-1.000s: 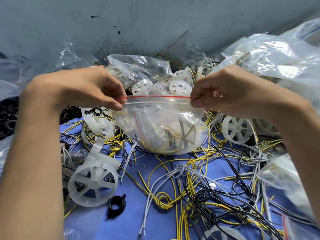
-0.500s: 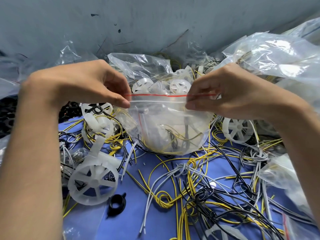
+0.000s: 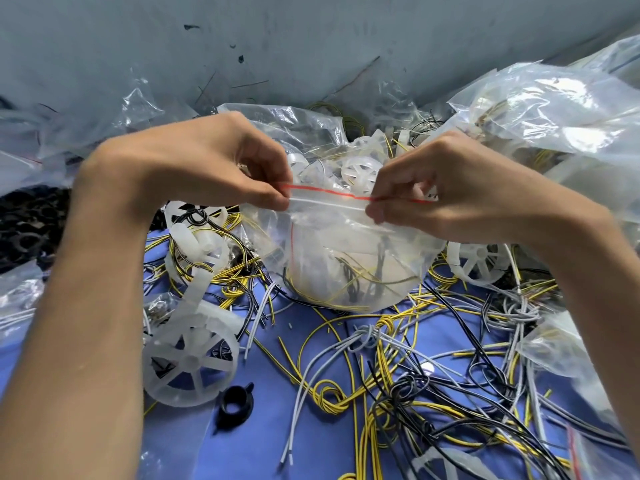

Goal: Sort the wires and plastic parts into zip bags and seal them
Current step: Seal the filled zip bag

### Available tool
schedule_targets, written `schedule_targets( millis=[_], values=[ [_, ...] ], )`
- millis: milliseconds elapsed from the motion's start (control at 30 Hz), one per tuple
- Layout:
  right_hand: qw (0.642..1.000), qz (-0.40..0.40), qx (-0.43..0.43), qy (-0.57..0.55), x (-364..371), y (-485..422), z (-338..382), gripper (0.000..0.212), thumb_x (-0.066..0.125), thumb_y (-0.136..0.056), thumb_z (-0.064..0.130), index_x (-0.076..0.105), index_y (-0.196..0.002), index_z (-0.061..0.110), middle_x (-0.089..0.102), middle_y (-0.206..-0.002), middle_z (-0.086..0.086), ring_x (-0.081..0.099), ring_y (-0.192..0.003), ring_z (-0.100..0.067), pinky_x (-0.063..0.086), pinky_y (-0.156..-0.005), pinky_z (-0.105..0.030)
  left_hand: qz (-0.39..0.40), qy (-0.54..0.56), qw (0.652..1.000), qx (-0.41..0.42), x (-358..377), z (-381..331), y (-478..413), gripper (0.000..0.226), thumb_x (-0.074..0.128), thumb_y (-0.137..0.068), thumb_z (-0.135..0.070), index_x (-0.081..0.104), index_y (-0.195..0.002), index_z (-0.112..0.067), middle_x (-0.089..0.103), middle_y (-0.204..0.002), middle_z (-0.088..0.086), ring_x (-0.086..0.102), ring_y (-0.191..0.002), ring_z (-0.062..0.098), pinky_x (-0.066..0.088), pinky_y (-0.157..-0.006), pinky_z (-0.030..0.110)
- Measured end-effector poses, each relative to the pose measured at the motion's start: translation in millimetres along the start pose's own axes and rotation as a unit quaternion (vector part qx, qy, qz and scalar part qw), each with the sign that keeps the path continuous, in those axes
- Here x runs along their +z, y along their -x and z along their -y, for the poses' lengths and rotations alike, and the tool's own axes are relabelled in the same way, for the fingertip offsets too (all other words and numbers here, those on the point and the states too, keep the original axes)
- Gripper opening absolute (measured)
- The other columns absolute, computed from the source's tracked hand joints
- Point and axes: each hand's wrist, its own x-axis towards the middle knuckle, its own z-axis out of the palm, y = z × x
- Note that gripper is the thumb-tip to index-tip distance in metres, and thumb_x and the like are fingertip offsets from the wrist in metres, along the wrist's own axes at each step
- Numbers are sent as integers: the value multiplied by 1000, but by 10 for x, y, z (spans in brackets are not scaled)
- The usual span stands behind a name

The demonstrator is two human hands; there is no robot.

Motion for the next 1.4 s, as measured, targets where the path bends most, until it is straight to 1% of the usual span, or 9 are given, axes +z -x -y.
schedule_targets(
  millis=[133, 333, 467, 533, 767, 933, 1133, 1300, 1400],
  values=[
    [1000, 10, -18, 5, 5, -6, 25, 23, 61, -81, 25, 68, -68, 8, 53, -55, -8, 44, -53, -18, 37, -55, -30, 19, 0, 1000, 16, 66, -78, -51, 7, 73, -73, -38, 70, -78, -34, 67, -71, -10, 60, -68, 5, 45, -68, 21],
    [1000, 4, -6, 5, 3, 6, -7, 18, 65, -84, 21, 69, -72, 8, 55, -57, -3, 46, -58, -10, 33, -55, -14, 11, -23, 999, 36, 119, -135, -94, 8, 73, -78, -23, 69, -71, -26, 64, -63, -9, 55, -58, 3, 40, -56, 15],
    [999, 13, -24, 21, 55, -23, 22, 20, 62, -84, 22, 71, -75, 6, 60, -59, -7, 47, -56, -18, 39, -57, -26, 5, -15, 999, 50, 98, -169, -79, 6, 73, -72, -31, 70, -71, -26, 65, -65, -3, 61, -68, 20, 47, -66, 31],
    [999, 6, -27, 27, 46, -21, 23, 23, 58, -80, 22, 69, -71, 5, 57, -57, -11, 44, -55, -22, 38, -56, -29, -2, -12, 999, 51, 105, -186, -82, 6, 76, -74, -29, 71, -72, -27, 66, -66, -4, 63, -69, 18, 48, -67, 34],
    [999, -22, -28, 9, 60, -42, 43, 25, 57, -83, 28, 70, -75, 8, 55, -55, -7, 44, -55, -20, 36, -54, -23, -13, 12, 998, 56, 166, -306, -102, 6, 76, -78, -25, 71, -75, -27, 69, -70, -5, 61, -65, 11, 49, -67, 32],
    [1000, -23, -19, 2, 76, -46, 18, 12, 59, -85, 13, 69, -81, 10, 61, -57, 7, 51, -53, 5, 34, -53, -6, -23, 12, 998, 60, 207, -366, -121, 5, 72, -75, -29, 71, -74, -24, 67, -68, -6, 63, -69, 13, 53, -73, 39],
    [998, -29, -44, 36, 97, -44, -4, 14, 53, -76, 6, 67, -74, 7, 59, -55, -4, 51, -62, -19, 41, -55, -24, -36, -3, 997, 71, 293, -395, -171, 6, 72, -80, -14, 72, -75, -17, 67, -66, -4, 56, -62, 5, 50, -74, 40],
    [998, -48, -24, 18, 122, -65, -23, 17, 54, -82, 15, 69, -79, 7, 59, -57, -8, 48, -59, -19, 38, -55, -24, -58, 10, 994, 92, 268, -375, -166, 15, 73, -79, -7, 69, -72, -20, 67, -66, 1, 61, -67, 17, 50, -66, 36],
    [999, -46, -26, 12, 135, -72, -18, 11, 59, -86, 7, 68, -80, 4, 59, -56, -5, 50, -60, -15, 36, -51, -18, -69, 9, 992, 104, 277, -380, -167, 11, 72, -79, -5, 71, -73, -14, 67, -66, 4, 62, -67, 22, 51, -66, 40]
  ],
)
